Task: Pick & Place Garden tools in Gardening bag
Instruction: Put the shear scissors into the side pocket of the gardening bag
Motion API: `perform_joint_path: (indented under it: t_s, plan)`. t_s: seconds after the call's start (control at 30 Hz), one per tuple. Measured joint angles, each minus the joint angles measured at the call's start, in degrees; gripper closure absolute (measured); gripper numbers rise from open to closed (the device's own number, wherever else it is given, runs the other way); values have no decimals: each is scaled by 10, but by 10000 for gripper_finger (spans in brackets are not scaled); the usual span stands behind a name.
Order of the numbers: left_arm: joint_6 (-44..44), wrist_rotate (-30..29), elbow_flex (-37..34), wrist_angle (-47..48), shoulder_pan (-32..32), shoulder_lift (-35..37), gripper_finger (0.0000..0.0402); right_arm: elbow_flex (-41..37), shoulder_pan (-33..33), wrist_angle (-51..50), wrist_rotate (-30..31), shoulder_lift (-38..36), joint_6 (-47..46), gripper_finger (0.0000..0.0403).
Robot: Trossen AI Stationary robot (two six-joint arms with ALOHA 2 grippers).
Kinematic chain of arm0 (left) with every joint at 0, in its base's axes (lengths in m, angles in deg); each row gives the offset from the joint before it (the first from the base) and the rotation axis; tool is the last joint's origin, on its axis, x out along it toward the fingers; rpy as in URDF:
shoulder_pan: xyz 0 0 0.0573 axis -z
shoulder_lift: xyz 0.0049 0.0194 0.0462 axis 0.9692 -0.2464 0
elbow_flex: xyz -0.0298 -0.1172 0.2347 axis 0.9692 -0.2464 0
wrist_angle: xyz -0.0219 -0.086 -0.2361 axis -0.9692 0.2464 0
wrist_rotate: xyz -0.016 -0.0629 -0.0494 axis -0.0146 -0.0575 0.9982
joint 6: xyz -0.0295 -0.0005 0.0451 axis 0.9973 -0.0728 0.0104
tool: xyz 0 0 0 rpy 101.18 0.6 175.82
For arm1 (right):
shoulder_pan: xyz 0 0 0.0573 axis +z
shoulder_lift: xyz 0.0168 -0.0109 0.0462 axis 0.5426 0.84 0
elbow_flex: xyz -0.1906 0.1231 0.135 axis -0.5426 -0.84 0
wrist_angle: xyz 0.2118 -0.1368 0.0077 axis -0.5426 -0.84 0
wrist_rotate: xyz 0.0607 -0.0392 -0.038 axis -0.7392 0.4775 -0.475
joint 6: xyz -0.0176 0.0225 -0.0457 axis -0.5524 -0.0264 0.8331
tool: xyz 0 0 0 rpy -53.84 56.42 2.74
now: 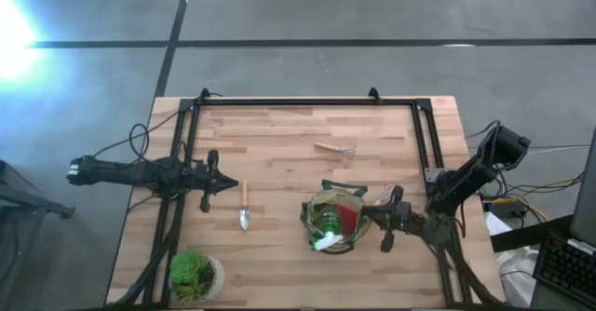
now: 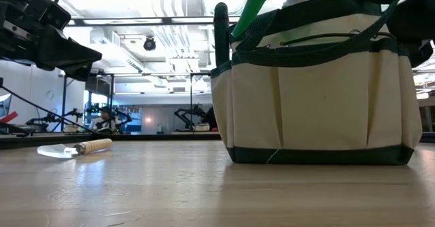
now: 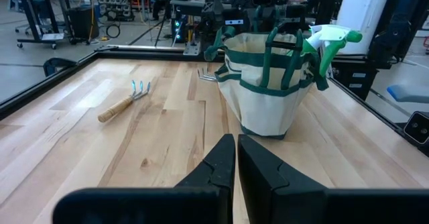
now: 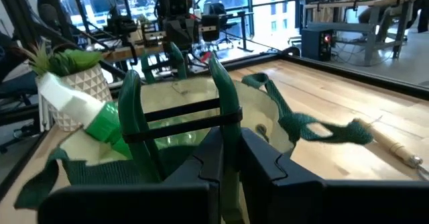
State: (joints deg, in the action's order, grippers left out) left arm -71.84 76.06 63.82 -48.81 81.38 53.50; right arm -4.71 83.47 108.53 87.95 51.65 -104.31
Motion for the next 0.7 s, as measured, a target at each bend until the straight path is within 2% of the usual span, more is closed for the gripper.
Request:
perform_joint_path:
  t_s: [0.27, 0.7]
  plan:
    - [0, 0, 0, 0, 0, 0, 378, 0, 0, 3, 0, 35, -27, 385]
    - [0, 0, 0, 0, 0, 0, 378, 0, 0, 2, -6, 40, -29, 385]
